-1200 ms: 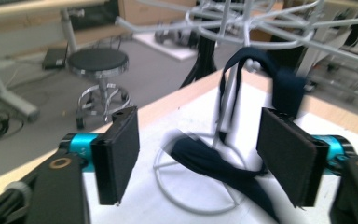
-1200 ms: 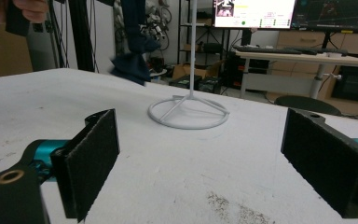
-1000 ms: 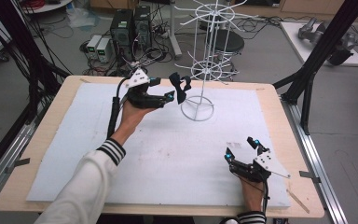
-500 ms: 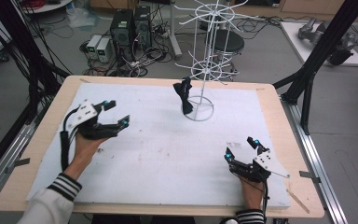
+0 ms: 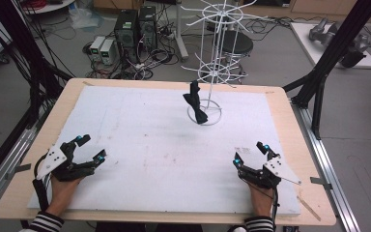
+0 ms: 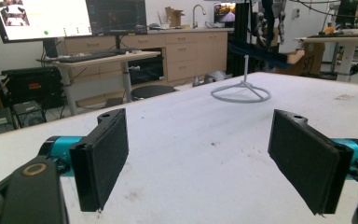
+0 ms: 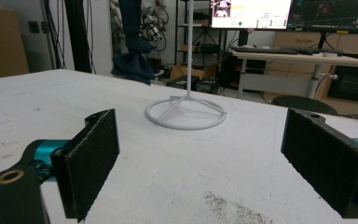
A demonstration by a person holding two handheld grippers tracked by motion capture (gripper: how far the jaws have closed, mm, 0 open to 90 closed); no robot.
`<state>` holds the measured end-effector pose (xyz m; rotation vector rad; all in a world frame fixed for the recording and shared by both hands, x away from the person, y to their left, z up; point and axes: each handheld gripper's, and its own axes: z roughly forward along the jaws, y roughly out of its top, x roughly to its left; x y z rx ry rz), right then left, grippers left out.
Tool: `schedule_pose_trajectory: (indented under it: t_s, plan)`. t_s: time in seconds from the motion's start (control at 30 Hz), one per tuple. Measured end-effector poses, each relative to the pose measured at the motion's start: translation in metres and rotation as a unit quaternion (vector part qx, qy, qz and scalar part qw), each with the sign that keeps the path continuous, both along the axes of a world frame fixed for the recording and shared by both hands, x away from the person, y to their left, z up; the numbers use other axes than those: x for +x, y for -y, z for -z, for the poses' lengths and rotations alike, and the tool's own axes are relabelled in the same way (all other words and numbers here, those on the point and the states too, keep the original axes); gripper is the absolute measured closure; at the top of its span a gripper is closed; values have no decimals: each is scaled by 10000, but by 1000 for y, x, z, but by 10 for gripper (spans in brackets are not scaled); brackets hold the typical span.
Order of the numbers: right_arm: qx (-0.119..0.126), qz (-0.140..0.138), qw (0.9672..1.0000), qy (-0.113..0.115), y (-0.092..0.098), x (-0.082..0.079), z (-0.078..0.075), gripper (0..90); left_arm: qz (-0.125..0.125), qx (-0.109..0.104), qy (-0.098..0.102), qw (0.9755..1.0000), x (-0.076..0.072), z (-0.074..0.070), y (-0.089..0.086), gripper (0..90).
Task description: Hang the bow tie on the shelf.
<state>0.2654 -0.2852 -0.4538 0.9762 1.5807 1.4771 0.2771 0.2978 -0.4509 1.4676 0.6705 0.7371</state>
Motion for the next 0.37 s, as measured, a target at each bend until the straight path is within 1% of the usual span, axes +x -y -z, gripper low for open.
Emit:
schedule_pose_trajectory:
  t_s: [0.03, 0.07, 0.17, 0.3, 0.37]
  plan:
    - [0, 0, 10000, 0, 0, 0, 0, 105, 0, 0, 0, 10000, 0, 0, 0, 205]
    - [12, 3, 10000, -9, 0, -1, 0, 105, -37, -64, -37, 10000, 0, 3, -2, 203]
    - [14, 3, 10000, -5, 0, -1, 0, 105, -61, -123, -88, 9999, 0, 3, -2, 202]
    - [13, -16, 10000, 23, -1, -1, 0, 104, -88, -208, -77, 9997, 0, 4, -4, 184]
    - [-8, -10, 10000, 44, -1, -1, 0, 104, -115, -249, -28, 9996, -1, 4, -4, 181]
